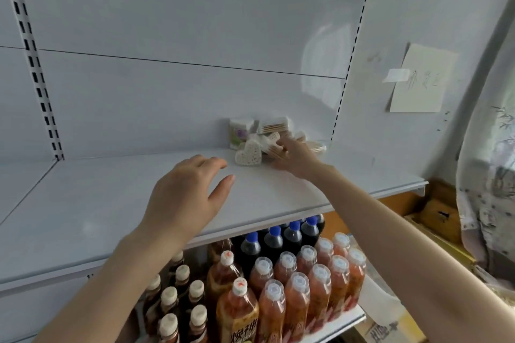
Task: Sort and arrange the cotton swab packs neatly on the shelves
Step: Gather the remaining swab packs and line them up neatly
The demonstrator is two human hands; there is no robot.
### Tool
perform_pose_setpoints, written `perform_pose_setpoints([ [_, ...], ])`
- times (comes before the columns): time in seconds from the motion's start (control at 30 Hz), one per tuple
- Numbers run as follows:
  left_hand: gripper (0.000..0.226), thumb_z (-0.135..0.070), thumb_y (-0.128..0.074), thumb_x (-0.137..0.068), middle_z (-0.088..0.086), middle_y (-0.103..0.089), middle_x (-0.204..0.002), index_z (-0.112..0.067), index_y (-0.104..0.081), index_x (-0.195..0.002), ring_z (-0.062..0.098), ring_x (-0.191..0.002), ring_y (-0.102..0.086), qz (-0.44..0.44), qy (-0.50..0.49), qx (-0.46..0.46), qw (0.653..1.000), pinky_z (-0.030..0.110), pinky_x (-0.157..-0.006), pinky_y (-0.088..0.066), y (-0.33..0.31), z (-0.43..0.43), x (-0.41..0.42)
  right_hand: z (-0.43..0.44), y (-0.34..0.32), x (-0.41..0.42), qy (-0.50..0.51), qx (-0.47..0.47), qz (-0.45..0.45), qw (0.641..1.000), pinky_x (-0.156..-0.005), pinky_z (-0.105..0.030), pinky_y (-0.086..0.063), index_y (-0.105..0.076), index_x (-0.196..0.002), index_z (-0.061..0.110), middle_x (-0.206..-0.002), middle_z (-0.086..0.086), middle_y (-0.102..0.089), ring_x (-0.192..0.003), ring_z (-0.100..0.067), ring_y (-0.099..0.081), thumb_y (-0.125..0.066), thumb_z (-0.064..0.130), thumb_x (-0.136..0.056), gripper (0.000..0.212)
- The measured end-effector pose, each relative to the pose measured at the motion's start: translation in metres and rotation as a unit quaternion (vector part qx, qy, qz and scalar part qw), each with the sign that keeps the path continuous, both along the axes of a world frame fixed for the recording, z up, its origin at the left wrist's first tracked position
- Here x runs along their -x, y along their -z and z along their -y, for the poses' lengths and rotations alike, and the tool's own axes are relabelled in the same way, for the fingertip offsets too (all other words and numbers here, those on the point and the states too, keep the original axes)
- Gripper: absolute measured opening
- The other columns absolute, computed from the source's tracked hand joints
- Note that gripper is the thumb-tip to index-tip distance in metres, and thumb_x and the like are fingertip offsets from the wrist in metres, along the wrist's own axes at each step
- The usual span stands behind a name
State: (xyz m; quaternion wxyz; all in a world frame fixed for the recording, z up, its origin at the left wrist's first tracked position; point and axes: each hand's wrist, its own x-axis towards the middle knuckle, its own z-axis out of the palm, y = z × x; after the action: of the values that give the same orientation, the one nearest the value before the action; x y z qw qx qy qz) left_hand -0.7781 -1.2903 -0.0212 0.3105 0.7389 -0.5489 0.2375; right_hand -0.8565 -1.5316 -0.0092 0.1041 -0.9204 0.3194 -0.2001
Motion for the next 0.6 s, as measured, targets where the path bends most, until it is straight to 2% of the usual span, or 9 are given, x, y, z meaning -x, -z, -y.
perform_pose_setpoints([
  [0.1,0.045,-0.042,-0.042,-0.084,0.005,-0.07,-0.087,-0.008,-0.069,-0.097,0.026,-0.075,-0.068,0.002,0.003,-0.007,1.0,0.028,-0.059,-0.048,0.001,0.016,0.001,0.015,0.006,0.007,-0.03,0.01,0.067,0.997,-0.088,-0.044,-0.045,-0.06,-0.111,0.006,-0.106,-0.013,-0.065,-0.1,-0.032,-0.059,-0.059,0.018,-0.089,0.025],
  [0.27,0.043,-0.04,-0.049,-0.084,0.009,-0.068,-0.094,-0.007,-0.067,-0.105,0.029,-0.084,-0.066,-0.01,0.005,-0.007,1.0,0.032,-0.066,-0.048,-0.002,0.042,0.006,0.035,0.0,0.027,-0.047,-0.009,0.119,0.992,-0.086,-0.041,-0.049,-0.067,-0.098,0.006,-0.094,-0.011,-0.069,-0.09,-0.028,-0.064,-0.06,0.013,-0.087,0.014],
  [0.4,0.042,-0.036,-0.052,-0.085,0.011,-0.065,-0.101,-0.006,-0.064,-0.112,0.03,-0.091,-0.063,-0.014,0.006,0.009,1.0,0.032,-0.071,-0.045,-0.006,0.065,0.012,0.048,-0.003,0.035,-0.064,-0.017,0.132,0.989,-0.083,-0.034,-0.049,-0.065,-0.099,0.005,-0.096,-0.011,-0.068,-0.09,-0.025,-0.063,-0.058,0.011,-0.088,0.014],
  [0.5,0.034,-0.028,-0.062,-0.088,0.012,-0.063,-0.104,-0.007,-0.062,-0.115,0.03,-0.095,-0.061,-0.03,0.002,0.028,0.999,0.029,-0.074,-0.041,-0.007,0.081,0.018,0.062,-0.002,0.034,-0.061,-0.02,0.127,0.99,-0.074,-0.027,-0.045,-0.06,-0.103,0.007,-0.097,-0.009,-0.064,-0.087,-0.022,-0.059,-0.054,0.021,-0.092,0.019],
  [0.6,0.039,-0.03,-0.059,-0.088,0.008,-0.06,-0.112,-0.01,-0.058,-0.121,0.025,-0.104,-0.057,-0.059,-0.009,0.044,0.997,0.028,-0.081,-0.04,-0.008,0.095,0.025,0.075,-0.005,0.032,-0.054,-0.051,0.123,0.99,-0.071,-0.024,-0.04,-0.055,-0.111,0.009,-0.101,-0.006,-0.061,-0.089,-0.021,-0.056,-0.05,0.027,-0.094,0.026],
])
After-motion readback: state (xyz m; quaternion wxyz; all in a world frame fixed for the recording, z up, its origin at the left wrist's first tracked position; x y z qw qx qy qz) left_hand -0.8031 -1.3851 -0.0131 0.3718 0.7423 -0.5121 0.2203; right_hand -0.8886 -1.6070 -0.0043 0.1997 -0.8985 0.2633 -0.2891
